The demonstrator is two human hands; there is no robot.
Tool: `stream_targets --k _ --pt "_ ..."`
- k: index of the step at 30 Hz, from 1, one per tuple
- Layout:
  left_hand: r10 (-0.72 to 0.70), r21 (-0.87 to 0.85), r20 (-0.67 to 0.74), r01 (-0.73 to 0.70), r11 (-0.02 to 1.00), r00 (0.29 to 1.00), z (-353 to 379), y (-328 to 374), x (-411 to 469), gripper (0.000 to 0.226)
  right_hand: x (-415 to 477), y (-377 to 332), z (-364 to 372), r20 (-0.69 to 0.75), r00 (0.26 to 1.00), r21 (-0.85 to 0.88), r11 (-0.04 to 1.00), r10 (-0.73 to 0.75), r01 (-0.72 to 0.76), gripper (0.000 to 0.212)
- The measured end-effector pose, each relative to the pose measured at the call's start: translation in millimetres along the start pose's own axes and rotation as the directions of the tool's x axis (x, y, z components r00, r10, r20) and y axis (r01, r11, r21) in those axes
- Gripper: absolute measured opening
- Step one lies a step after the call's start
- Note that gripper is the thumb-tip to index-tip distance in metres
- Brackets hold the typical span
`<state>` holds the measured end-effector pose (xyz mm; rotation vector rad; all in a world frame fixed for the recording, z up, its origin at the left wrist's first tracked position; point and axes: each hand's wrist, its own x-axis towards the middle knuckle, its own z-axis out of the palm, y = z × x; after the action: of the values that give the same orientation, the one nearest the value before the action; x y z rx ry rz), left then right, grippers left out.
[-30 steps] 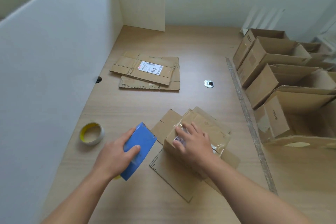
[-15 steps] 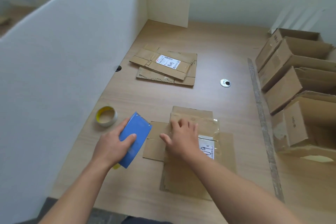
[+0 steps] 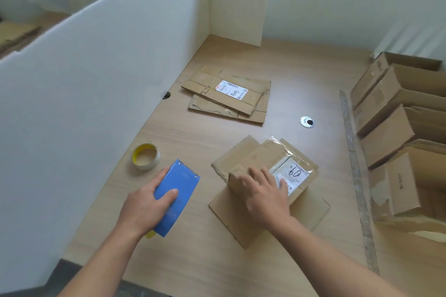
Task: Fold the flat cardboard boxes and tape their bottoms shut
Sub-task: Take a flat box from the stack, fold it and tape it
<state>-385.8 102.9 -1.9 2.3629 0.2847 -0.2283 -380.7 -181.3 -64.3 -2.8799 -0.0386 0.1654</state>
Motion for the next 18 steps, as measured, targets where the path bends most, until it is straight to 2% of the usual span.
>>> stream_targets --k 2,5,9,12,18 --pt "0.007 0.013 0.008 -0.007 1.0 1.0 1 4 6 0.057 2 2 5 -0.047 0.997 0.012 0.998 0.064 -0.064 0.049" --pt "0.049 0.034 0.022 -0.049 0.998 0.999 4 12 12 0.056 6 -1 9 -0.076 0.992 0.03 0.994 0.106 -0.104 0.055" --pt "0.097 0.065 0.05 -0.1 0.993 0.994 14 23 14 0.057 1 1 8 -0.063 0.998 -0.051 0.999 -0.005 0.002 0.055" --pt "0.137 0.066 0.084 -0.143 0.988 0.987 21 27 12 0.058 -5 3 6 -0.148 0.986 -0.129 0.99 -0.081 0.062 0.053" --pt "0.155 0.122 0.127 -0.171 0.978 0.98 21 32 24 0.059 -3 11 10 0.037 0.999 -0.118 0.993 0.011 -0.006 0.057"
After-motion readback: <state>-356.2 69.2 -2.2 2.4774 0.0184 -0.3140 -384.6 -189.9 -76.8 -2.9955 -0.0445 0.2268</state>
